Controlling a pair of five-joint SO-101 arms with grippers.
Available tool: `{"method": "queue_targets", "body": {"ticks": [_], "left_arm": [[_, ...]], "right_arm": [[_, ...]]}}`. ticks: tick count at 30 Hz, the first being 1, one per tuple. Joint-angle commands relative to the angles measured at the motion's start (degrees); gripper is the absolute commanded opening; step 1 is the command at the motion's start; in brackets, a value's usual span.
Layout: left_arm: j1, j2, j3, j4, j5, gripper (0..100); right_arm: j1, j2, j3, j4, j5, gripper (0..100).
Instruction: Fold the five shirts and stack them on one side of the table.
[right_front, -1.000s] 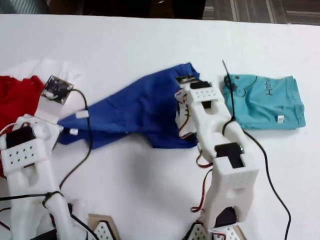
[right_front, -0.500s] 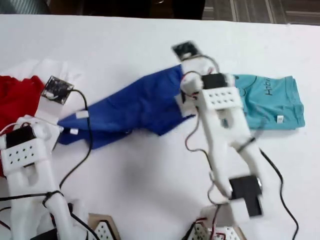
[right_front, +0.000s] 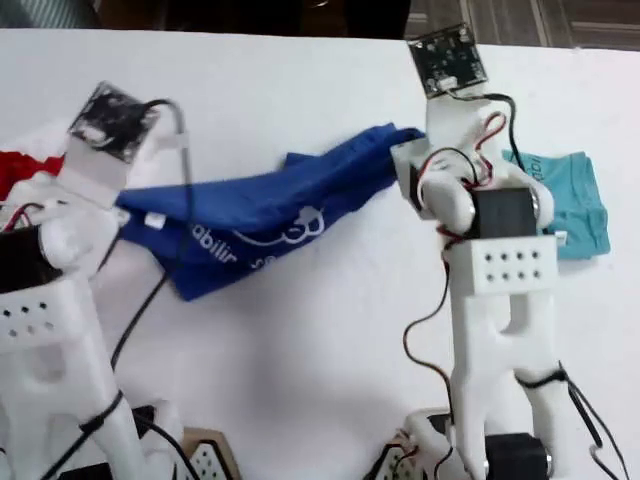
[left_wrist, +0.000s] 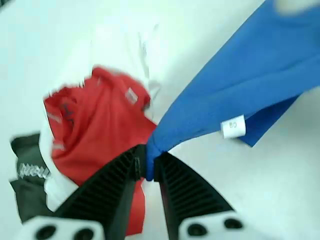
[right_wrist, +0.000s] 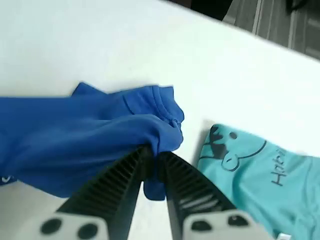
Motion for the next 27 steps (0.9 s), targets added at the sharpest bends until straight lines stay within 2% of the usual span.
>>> {"method": "queue_targets", "body": {"ticks": [1, 7, 11, 23, 27], "left_arm": [[3.3, -1.4, -8.6, 3.4, 0.6, 3], [3.4, -1.5, -20.0, 8.8, 0.7, 3], [3.3, -3.3, -24.7, 9.3, 2.4, 3], [3.4, -18.7, -24.7, 9.2, 3.0, 3], [3.3, -21.1, -25.2, 9.1, 3.0, 3]], "right_arm": [[0.9, -6.7, -0.7, -1.8, 0.3, 2.1], [2.6, -21.4, -0.7, -1.0, 0.3, 2.0], [3.2, -30.5, -0.7, -0.9, 0.3, 2.0], [3.2, -44.7, -2.3, -1.9, 0.4, 2.0], [3.2, -46.6, -8.5, -1.6, 6.4, 2.0]]}}
